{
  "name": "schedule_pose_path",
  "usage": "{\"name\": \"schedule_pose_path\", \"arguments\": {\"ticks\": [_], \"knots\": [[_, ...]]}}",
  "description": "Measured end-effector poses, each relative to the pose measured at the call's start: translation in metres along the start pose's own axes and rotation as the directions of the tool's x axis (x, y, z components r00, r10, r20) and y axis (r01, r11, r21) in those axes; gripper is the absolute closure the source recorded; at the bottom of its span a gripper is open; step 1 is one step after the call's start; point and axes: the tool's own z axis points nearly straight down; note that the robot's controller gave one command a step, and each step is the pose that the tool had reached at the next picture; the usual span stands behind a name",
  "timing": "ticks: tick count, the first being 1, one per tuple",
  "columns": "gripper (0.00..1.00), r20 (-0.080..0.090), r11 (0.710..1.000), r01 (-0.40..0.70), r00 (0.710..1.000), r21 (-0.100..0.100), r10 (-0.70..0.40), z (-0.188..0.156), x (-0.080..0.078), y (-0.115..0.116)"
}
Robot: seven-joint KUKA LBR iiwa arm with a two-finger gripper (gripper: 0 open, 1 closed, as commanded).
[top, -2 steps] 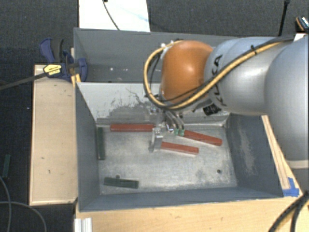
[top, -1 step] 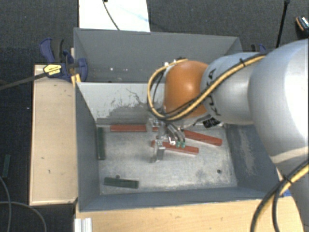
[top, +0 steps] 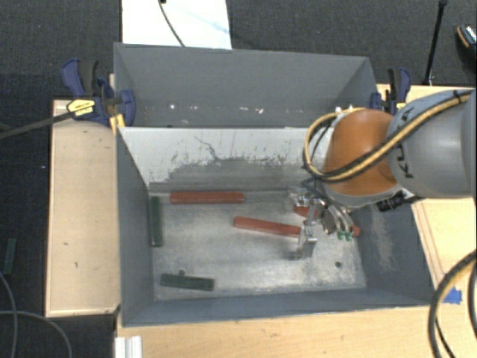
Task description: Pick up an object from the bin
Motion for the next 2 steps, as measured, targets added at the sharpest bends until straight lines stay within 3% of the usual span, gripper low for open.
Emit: {"name": "schedule_pose_path", "arguments": {"ticks": [1,2], "knots": [[1.00,0.001,1.000,0.003,1.000,-0.004,-0.003,0.000,-0.001,0.006],[1.00,0.012,1.000,0.009,1.000,-0.002,-0.009,-0.124,-0.014,-0.017]]}}
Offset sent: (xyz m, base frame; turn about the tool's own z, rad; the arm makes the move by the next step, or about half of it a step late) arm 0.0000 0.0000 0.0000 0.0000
